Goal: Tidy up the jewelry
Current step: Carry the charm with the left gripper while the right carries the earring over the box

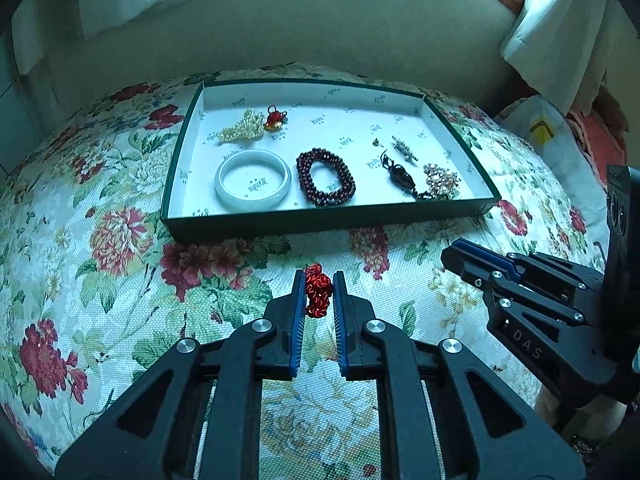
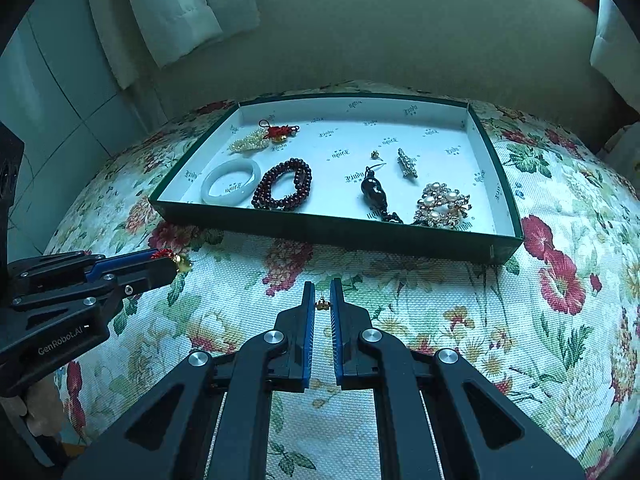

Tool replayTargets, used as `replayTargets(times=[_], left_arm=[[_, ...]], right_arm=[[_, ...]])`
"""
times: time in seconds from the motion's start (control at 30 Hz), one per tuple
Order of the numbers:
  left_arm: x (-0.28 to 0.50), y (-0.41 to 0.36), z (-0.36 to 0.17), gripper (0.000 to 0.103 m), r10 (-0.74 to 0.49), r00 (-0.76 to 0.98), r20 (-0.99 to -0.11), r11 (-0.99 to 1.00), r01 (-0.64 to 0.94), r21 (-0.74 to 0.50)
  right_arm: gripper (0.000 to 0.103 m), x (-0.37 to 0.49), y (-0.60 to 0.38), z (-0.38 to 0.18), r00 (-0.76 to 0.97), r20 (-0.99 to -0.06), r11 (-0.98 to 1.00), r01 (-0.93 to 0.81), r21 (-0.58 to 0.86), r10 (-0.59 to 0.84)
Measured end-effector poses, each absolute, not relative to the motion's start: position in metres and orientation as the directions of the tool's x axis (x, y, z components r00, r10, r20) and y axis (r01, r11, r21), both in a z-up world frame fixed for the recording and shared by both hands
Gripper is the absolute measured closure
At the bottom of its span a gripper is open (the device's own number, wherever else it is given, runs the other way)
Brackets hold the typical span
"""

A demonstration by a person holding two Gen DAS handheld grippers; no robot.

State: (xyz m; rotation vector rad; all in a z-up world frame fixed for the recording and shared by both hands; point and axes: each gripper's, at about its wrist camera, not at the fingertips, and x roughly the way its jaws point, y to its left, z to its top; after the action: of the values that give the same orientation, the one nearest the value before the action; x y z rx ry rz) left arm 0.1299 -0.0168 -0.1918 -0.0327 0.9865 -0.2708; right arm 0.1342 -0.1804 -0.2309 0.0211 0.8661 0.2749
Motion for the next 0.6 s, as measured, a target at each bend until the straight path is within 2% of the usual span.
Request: replayTargets(times=[0.37,0.6], left_arm=[[0.186,-0.039,-0.159,0.090,-0.249,0.591,-0.768,0.962,0.240,-0.127],[0.235,-0.059,-0.162,0.090,-0.229,0.615,-0.754,0.967,0.234,-0.102]], right_arm=[[0.095,0.172,-0.193,-0.197,0.684,-0.692,0.971,-0.206,0.119,0.229],[0.095,0.224,-0.215,-0.190,0.710,-0.677,0.980,-0.159,0.116,0.195]])
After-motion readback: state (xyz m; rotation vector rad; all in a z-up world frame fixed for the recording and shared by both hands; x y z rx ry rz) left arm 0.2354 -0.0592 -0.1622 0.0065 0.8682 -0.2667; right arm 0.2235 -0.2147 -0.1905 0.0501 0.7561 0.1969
